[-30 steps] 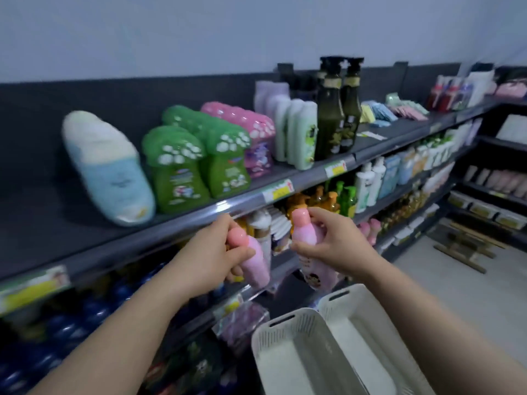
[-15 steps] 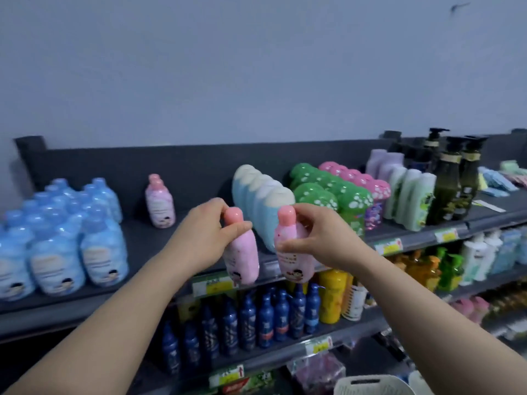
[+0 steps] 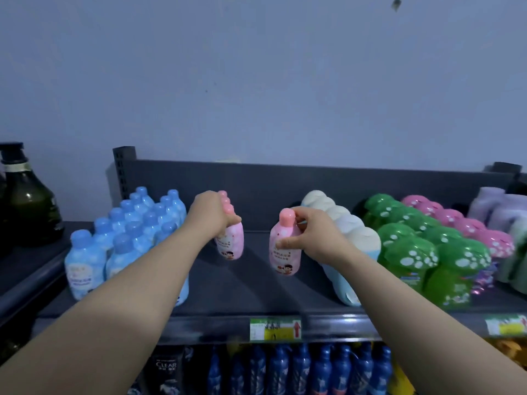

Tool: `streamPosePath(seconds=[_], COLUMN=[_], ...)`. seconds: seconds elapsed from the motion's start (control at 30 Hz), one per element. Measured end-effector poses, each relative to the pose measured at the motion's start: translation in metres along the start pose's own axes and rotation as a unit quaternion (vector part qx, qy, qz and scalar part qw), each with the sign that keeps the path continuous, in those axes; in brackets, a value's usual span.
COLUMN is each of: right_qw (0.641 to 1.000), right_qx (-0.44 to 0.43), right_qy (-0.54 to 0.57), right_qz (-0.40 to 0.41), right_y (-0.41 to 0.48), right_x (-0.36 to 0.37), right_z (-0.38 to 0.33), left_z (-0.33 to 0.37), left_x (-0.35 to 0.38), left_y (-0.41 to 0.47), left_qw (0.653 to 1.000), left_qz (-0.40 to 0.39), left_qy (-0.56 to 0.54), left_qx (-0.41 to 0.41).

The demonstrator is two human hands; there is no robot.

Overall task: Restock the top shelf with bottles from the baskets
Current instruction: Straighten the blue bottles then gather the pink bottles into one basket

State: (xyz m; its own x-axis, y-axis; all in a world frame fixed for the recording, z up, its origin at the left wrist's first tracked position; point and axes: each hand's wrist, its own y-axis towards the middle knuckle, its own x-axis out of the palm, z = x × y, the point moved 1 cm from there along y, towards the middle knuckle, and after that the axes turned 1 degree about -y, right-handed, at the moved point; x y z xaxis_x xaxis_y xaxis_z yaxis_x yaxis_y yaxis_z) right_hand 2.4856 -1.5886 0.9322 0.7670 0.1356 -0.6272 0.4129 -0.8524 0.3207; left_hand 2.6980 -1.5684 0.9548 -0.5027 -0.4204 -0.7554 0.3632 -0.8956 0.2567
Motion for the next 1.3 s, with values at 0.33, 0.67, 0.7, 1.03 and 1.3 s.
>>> streamPosePath(seconds=[0.33,0.67,0.7,1.03,1.3], right_qw=[0.999,0.999,0.999,0.997,0.999], right_qx=[-0.021,-0.014,-0.010,0.016,0.009], right_qy=[-0.009,0.016,0.016,0.042,0.006], right_qz=[-0.032,-0.040,-0.040,-0.061,-0.043], right_y=[0.056,0.073,0.074,0.072,0.076], right_x=[0.020,0.038,0.039,0.073,0.109], right_z=[0.023,0.036,0.036,0.011,-0.019], left_z=[-0.008,-0.026,-0.026,-0.026,-0.060], left_x=[0.031,0.036,0.036,-0.006,-0.043], left_y=[0.048,0.067,0.068,0.056,0.034], left_qw=[0.988,0.989,0.990,0.983,0.948], left_qz=[0.035,0.045,0.042,0.004,0.024], left_qy=[0.136,0.107,0.103,0.179,0.271], left_qx=[-0.063,-0.090,-0.090,0.052,0.165])
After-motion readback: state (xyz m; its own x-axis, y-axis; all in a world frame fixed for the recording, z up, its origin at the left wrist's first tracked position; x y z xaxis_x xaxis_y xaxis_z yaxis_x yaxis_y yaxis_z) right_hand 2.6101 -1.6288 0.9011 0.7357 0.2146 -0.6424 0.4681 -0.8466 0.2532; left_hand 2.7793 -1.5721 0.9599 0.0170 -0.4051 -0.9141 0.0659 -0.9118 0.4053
